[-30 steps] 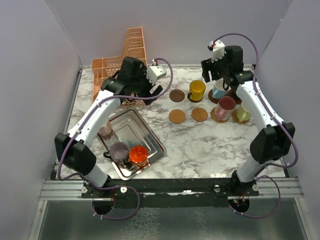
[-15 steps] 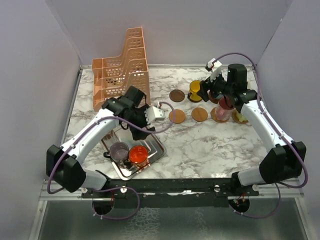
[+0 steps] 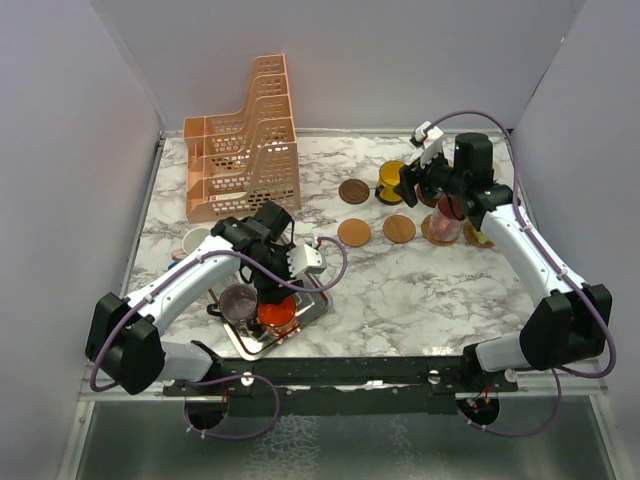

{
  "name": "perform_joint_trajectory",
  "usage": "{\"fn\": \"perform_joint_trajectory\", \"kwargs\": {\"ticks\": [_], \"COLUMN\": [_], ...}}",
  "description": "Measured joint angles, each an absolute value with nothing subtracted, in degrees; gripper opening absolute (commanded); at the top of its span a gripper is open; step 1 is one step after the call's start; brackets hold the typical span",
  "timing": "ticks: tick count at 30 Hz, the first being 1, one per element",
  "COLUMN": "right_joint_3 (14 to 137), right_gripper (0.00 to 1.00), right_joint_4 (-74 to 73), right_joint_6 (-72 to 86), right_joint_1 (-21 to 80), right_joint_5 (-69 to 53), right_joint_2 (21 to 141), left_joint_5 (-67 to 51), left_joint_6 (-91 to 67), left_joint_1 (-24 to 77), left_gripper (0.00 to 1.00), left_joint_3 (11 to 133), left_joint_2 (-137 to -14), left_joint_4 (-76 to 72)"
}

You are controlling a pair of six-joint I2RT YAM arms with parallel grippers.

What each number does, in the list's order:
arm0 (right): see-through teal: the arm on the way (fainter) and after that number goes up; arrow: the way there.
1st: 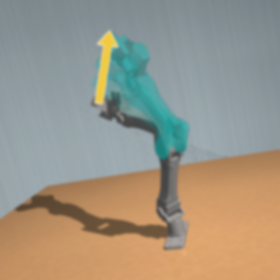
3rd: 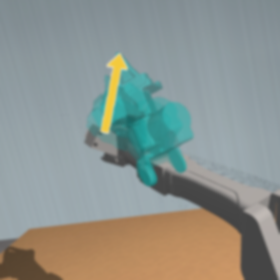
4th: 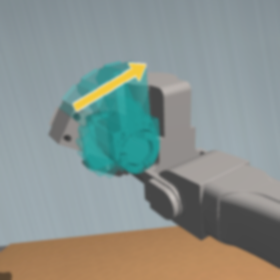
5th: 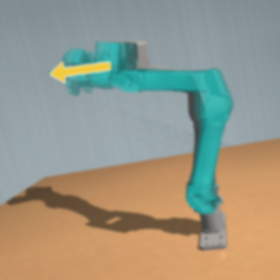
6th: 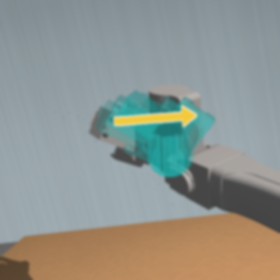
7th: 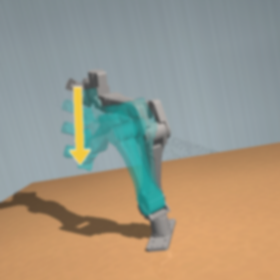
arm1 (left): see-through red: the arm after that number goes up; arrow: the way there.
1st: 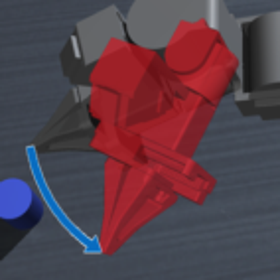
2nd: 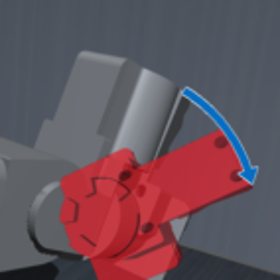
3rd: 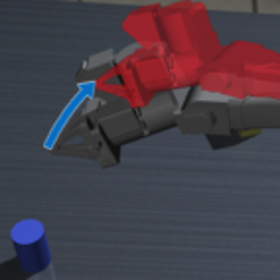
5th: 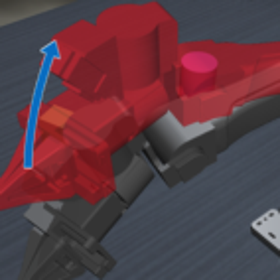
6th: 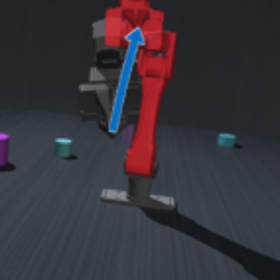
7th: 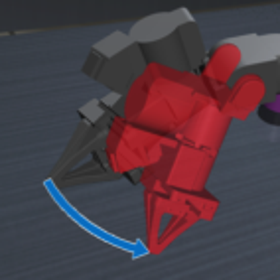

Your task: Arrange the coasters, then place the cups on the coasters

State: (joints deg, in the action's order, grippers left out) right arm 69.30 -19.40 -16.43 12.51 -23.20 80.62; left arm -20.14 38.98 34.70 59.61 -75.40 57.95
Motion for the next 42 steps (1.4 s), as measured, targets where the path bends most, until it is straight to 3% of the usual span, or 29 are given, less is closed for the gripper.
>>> {"fn": "perform_joint_trajectory", "kwargs": {"ticks": [34,42], "right_joint_3": [68.71,68.71], "right_gripper": [0.71,0.71], "right_joint_4": [-18.79,-18.79], "right_joint_6": [-16.82,-16.82], "right_joint_1": [12.51,12.51], "right_joint_5": [-21.63,-21.47], "right_joint_2": [80.47,80.47], "left_joint_5": [-18.9,-18.87], "left_joint_6": [36.73,36.91], "left_joint_1": [35.77,35.75], "left_gripper": [0.2,0.0], "left_joint_3": [56.12,56.27], "left_joint_2": [-78.17,-78.17], "left_joint_4": [51.07,50.96]}}
